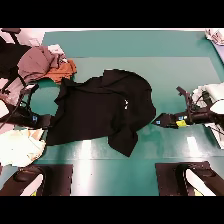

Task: Fold the shirts.

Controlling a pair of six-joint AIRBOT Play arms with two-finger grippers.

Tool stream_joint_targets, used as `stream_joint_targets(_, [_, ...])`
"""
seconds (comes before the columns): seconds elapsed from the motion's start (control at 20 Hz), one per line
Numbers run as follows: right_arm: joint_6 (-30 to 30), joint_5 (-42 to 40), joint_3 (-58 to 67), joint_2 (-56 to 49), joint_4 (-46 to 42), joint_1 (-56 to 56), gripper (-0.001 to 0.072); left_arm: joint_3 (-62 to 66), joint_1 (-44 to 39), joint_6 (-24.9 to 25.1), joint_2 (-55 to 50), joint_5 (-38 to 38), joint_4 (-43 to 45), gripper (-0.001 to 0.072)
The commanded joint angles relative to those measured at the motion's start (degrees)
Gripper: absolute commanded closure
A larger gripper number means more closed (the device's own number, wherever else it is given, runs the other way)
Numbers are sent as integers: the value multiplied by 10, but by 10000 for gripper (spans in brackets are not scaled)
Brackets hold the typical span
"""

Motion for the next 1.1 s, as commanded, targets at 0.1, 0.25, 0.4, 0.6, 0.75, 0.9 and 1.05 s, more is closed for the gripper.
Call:
stream_joint_targets(0.1, [2,-49,-63,0,32,-44,47,-61,0,-12,14,55,-4,333])
stream_joint_targets(0.25, [-59,-89,-76,-59,119,-42,47,-62,0,-27,9,84,-6,187])
stream_joint_targets(0.4, [-89,-127,-76,-128,156,-13,47,-62,58,-26,1,101,-30,142])
stream_joint_targets(0.6, [-121,-161,-76,-193,177,28,134,-62,221,116,-40,46,-182,144])
stream_joint_targets(0.75, [-130,-206,-76,-206,206,57,323,-62,249,155,-67,35,-202,145])
stream_joint_targets(0.9, [-130,-229,-64,-206,210,79,494,-62,249,172,-93,31,-196,144])
stream_joint_targets(1.05, [-130,-229,-31,-206,204,80,654,-63,249,191,-110,33,-194,144])
